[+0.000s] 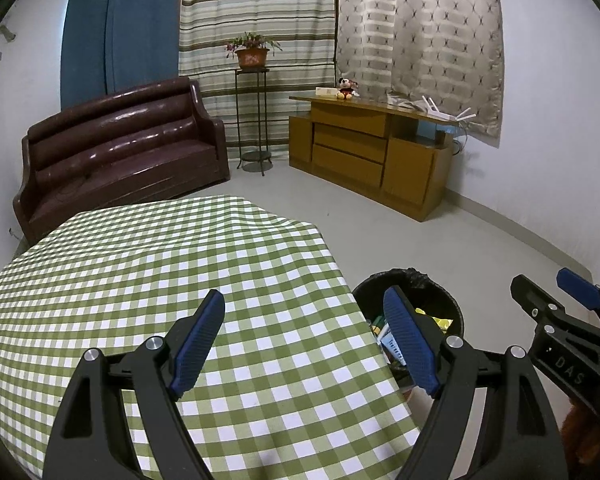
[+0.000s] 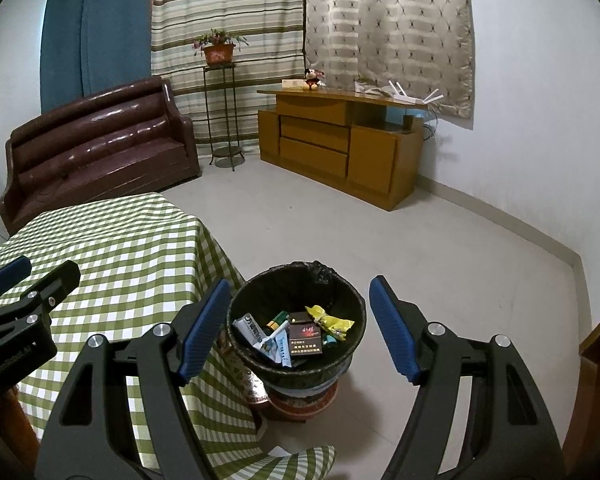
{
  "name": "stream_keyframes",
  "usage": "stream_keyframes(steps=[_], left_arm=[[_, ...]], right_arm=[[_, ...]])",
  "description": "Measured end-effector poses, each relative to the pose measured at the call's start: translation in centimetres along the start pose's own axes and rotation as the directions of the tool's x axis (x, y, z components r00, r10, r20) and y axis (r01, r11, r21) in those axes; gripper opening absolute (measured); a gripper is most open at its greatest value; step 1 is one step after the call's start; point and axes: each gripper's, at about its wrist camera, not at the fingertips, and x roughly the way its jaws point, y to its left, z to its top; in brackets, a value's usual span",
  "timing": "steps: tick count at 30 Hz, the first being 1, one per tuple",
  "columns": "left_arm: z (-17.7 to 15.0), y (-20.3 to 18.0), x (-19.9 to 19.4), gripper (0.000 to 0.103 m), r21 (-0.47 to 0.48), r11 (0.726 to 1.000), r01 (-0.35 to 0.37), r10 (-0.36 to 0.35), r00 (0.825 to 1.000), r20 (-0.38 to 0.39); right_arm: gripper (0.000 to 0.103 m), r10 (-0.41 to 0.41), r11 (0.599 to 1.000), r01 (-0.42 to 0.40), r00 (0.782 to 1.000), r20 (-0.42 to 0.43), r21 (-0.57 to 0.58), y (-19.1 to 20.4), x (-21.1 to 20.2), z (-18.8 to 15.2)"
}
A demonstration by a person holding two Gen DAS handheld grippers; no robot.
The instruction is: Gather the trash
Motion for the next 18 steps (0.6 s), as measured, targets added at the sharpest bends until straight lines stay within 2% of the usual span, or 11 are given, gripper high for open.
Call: stream_keyframes(steps=[18], left_arm=[[-0.08, -0.03, -0.20, 0.079, -0.002, 1.000, 0.001, -0.001, 1.000, -0.005]], right_arm=[[0.071, -0.001, 1.000, 0.001, 1.000, -0.006, 0.000, 0.07, -0.03, -0.13]])
